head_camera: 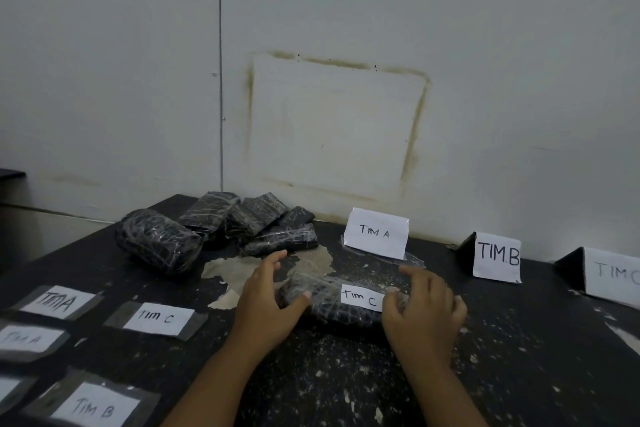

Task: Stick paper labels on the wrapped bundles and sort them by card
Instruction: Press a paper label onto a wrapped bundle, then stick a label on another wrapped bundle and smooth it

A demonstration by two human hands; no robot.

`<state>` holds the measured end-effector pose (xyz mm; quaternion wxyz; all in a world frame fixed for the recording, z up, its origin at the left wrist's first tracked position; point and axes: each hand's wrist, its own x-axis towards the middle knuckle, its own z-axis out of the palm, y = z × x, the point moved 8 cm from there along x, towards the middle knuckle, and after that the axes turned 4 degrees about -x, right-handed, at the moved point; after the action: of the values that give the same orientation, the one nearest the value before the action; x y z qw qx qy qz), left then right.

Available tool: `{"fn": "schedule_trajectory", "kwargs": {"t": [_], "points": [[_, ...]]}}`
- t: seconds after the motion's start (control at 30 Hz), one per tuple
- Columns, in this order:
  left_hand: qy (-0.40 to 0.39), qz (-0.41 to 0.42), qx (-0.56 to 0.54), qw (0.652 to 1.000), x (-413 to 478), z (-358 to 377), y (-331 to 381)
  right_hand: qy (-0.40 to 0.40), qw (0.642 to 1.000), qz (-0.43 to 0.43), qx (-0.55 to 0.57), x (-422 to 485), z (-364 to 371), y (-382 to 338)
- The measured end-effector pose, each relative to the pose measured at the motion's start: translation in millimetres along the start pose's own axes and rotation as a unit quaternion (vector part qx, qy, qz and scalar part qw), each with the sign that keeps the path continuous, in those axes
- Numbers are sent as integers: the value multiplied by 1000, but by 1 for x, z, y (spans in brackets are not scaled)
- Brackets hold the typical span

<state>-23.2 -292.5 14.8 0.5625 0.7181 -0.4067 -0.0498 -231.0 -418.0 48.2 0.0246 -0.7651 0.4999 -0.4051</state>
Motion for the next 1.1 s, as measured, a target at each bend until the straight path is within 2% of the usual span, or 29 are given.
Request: {"fn": "schedule_trajectory", "kwargs": {"t": [0.2, 0.37, 0.47, 0.57, 0.67, 0.73, 0.83, 0.97, 1.1], "points": [[44, 9, -5, 999, 2, -17, 10, 12, 995, -95, 21, -11, 1, -30], [116, -51, -133, 983, 5, -53, 7, -19, 985, -162, 55, -27, 6, -62], [110, -71, -150, 980, 9, -79, 1, -59, 975, -198, 85, -41, 11, -88], [50, -63, -65, 995, 13, -103, -8, -120, 959, -237, 101, -56, 22, -115], [-6, -54, 105, 993, 13, -129, -24, -184, 940, -258, 123, -69, 34, -141], [-48, -49, 238, 969, 12, -139, -34, -219, 934, -248, 136, -74, 41, -153], [-116, -24, 405, 907, 9, -144, -47, -246, 931, -222, 152, -79, 50, -172], [-163, 11, 474, 865, 4, -144, -56, -249, 932, -210, 157, -91, 61, -184], [-166, 51, 491, 854, 2, -144, -56, -234, 933, -243, 123, -101, 66, -184]]}}
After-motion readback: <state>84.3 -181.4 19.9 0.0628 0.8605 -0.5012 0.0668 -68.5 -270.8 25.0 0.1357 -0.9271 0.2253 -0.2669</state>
